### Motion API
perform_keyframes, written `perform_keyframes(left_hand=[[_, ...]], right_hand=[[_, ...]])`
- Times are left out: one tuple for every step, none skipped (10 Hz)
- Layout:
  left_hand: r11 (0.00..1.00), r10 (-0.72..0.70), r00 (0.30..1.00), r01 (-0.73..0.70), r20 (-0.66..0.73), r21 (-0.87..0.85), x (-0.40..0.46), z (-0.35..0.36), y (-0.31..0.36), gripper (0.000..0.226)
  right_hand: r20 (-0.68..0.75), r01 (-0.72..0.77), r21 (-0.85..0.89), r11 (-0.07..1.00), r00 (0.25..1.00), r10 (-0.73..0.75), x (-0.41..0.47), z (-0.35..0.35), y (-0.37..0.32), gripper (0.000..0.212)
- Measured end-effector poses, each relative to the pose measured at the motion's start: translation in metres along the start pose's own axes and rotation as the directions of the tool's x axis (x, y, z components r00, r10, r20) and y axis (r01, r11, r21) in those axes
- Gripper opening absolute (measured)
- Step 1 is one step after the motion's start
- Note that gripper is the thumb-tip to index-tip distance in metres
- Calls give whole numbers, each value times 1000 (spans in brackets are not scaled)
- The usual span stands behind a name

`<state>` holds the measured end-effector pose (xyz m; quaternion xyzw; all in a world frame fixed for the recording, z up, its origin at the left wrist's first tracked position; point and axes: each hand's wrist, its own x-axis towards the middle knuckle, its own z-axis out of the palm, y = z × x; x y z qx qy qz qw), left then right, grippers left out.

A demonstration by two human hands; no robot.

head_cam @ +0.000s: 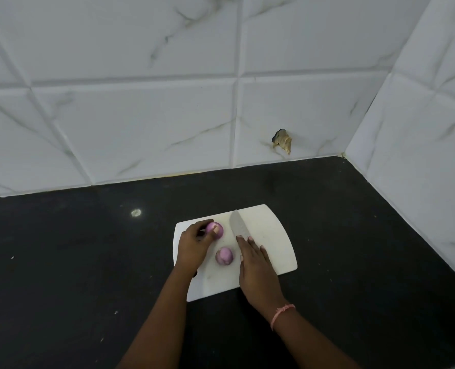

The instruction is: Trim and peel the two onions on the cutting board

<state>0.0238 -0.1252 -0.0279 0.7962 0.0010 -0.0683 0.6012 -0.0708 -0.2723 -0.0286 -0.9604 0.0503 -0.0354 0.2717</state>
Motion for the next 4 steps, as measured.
perform_keyframes(left_hand=[[1000, -9, 1000, 9, 2, 7, 0, -1, -1, 23], [999, -2, 1000, 2, 9, 36, -1, -2, -2, 24], [999, -7, 1000, 6, 12, 48, 0, -3, 3, 28], [992, -57, 998, 52, 41, 118, 0, -2, 7, 42]], right_hand=[[15, -8, -38, 999, 1000, 8, 16, -4, 5, 61], [38, -15, -40, 999, 999, 17, 27, -6, 8, 60], [13, -18, 37, 999, 1000, 18, 29, -3, 9, 58], [-23, -69, 217, 974, 997, 76, 31, -14, 11, 57]])
